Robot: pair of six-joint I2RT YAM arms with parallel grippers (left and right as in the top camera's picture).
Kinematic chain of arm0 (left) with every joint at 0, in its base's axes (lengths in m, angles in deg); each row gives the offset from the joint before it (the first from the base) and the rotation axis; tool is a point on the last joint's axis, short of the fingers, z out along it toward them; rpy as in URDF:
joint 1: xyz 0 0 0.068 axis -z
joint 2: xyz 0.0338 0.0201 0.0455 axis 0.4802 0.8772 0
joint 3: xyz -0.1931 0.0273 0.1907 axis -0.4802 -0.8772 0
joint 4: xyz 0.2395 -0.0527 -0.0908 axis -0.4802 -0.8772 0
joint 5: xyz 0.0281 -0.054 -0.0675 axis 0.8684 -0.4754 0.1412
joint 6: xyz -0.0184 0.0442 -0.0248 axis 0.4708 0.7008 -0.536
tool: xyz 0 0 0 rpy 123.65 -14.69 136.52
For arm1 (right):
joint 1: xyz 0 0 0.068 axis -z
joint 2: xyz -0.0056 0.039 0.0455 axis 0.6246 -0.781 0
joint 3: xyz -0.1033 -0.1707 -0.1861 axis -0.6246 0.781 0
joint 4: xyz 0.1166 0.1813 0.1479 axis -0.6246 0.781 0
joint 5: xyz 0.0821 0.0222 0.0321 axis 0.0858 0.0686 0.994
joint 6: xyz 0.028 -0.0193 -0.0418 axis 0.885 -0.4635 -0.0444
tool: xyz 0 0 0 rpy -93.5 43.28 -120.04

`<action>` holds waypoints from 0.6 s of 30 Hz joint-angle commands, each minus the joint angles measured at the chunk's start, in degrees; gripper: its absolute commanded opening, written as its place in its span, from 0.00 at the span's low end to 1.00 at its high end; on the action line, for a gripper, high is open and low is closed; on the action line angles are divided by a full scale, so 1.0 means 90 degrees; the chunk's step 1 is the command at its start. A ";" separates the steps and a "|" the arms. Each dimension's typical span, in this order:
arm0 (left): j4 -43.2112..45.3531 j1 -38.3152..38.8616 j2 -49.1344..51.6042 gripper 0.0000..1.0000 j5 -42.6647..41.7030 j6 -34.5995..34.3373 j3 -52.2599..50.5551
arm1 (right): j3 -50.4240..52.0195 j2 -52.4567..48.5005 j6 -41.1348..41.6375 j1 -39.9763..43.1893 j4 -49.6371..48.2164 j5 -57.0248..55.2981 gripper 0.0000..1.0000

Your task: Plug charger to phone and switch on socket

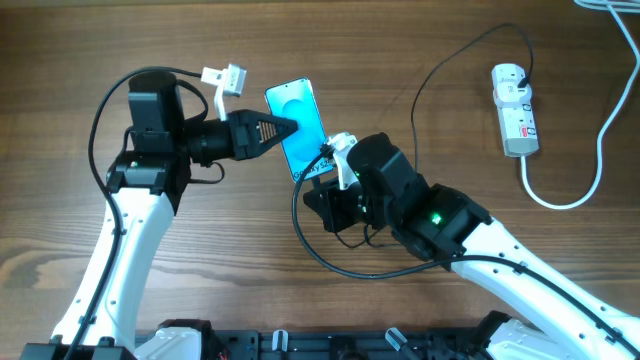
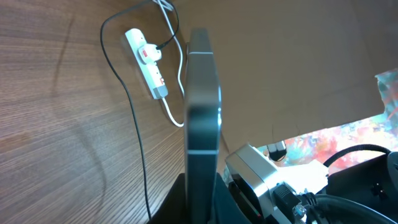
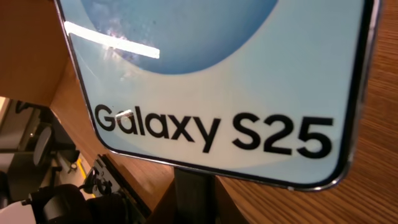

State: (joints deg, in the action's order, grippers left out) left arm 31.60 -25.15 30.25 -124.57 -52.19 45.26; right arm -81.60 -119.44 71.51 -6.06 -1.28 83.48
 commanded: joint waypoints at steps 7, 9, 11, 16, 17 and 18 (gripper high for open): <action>0.0231 0.0017 -0.0073 0.04 -0.0340 -0.0556 -0.0177 | -0.0299 0.0036 -0.0053 0.0100 -0.0160 -0.0083 0.05; 0.0459 -0.0100 -0.0073 0.04 -0.0279 -0.0763 -0.0177 | -0.0299 0.0036 -0.0058 0.0100 -0.0002 -0.0058 0.05; 0.0653 -0.0136 -0.0073 0.04 -0.0267 -0.0937 -0.0177 | -0.0296 0.0036 -0.0068 0.0100 0.0090 0.0078 0.05; 0.0760 -0.0136 -0.0073 0.04 -0.0262 -0.0940 -0.0177 | -0.0296 0.0036 -0.0066 0.0092 0.0289 0.0087 0.10; 0.0797 -0.0136 -0.0073 0.04 -0.0260 -0.0945 -0.0177 | -0.0296 0.0036 -0.0068 0.0092 0.0367 0.0085 0.10; 0.0838 -0.0136 -0.0073 0.04 -0.0211 -0.0993 -0.0177 | -0.0296 0.0036 -0.0068 0.0092 0.0459 0.0087 0.13</action>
State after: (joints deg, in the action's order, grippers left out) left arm 38.02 -26.20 30.25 -124.66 -59.60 43.78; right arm -83.06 -119.44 71.47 -5.40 1.41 83.92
